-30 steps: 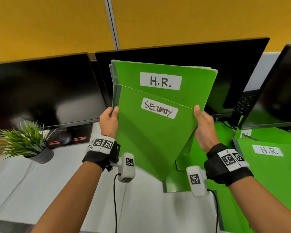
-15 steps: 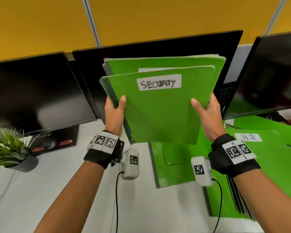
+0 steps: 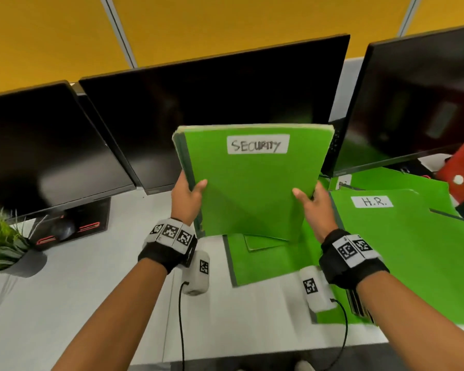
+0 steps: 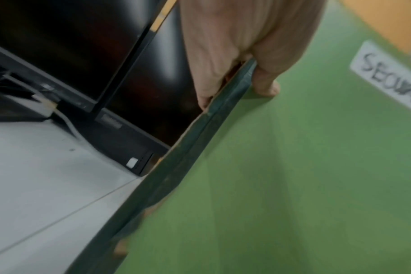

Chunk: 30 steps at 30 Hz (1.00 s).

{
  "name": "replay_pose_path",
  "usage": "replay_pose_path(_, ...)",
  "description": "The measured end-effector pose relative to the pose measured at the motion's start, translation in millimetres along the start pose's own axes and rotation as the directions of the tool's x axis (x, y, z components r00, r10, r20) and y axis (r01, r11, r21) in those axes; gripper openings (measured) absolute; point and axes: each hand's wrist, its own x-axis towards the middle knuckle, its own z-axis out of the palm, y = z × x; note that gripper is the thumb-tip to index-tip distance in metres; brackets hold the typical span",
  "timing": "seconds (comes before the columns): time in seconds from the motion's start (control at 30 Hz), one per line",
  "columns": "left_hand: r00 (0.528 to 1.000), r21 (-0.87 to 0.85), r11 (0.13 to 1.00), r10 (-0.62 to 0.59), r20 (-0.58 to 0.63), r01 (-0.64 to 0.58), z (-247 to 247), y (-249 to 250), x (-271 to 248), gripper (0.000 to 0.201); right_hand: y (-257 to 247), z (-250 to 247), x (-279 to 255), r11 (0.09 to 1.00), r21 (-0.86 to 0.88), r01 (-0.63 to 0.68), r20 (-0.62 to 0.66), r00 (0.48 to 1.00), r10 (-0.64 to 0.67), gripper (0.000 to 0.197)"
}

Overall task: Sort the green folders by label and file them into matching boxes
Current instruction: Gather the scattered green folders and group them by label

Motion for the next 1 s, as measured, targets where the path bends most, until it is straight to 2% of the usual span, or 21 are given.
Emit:
replay_pose_path(0.1,0.997,0.027,0.997,0.076,-0.002,-0.076,6.5,30.5,1.4,0.039,-19.6,-21.3,0.2,0.999,0.013,0.049,-0.053,0.997,-0.048,0.058)
replay_pose_path(0.17,0.995,0.031,0.995,0.094,0.021,-0.094,20.9,47.9,-0.8,0.039,-27.6,-45.1,1.9,0.997,0.017,0.069,-0.113,0.991,-0.067,0.047)
replay_pose_path(0.23,0.994,0.020,0.996,0.081,0.072,-0.083,42.3,60.9,-8.7,0.039,-33.1,-73.4,0.4,0.996,0.037,0.078,-0.162,0.984,-0.071,0.045)
replay_pose_path(0.43,0.953,0.038,0.999,0.006,0.302,-0.018,128.5,77.7,-50.9,0.038,3.5,-164.1,10.6,0.993,-0.083,-0.080,-0.254,0.966,0.056,0.055)
replay_pose_path(0.53,0.914,0.091,0.994,-0.091,0.395,0.059,174.0,76.7,-66.7,0.037,31.7,-203.5,17.9,0.978,-0.135,-0.156,-0.278,0.954,0.114,0.056)
replay_pose_path(0.67,0.838,0.221,0.963,-0.246,0.486,0.154,232.9,63.5,-78.4,0.043,62.0,-244.6,32.3,0.932,-0.208,-0.297,-0.309,0.924,0.226,0.054)
replay_pose_path(0.77,0.802,0.335,0.911,-0.382,0.459,0.241,268.8,55.2,-85.6,0.051,85.3,-268.1,46.6,0.878,-0.289,-0.380,-0.265,0.914,0.309,0.055)
replay_pose_path(0.87,0.763,0.448,0.853,-0.472,0.443,0.268,294.3,50.2,-92.3,0.062,102.3,-284.4,58.7,0.830,-0.396,-0.394,-0.172,0.919,0.354,0.044)
replay_pose_path(0.93,0.744,0.521,0.809,-0.519,0.419,0.271,305.4,48.9,-96.9,0.069,107.6,-290.3,61.2,0.765,-0.495,-0.411,-0.117,0.905,0.410,0.042)
replay_pose_path(1.0,0.719,0.506,0.800,-0.554,0.419,0.322,312.8,48.6,-100.6,0.071,112.1,-290.9,62.0,0.684,-0.593,-0.425,-0.093,0.880,0.466,0.050)
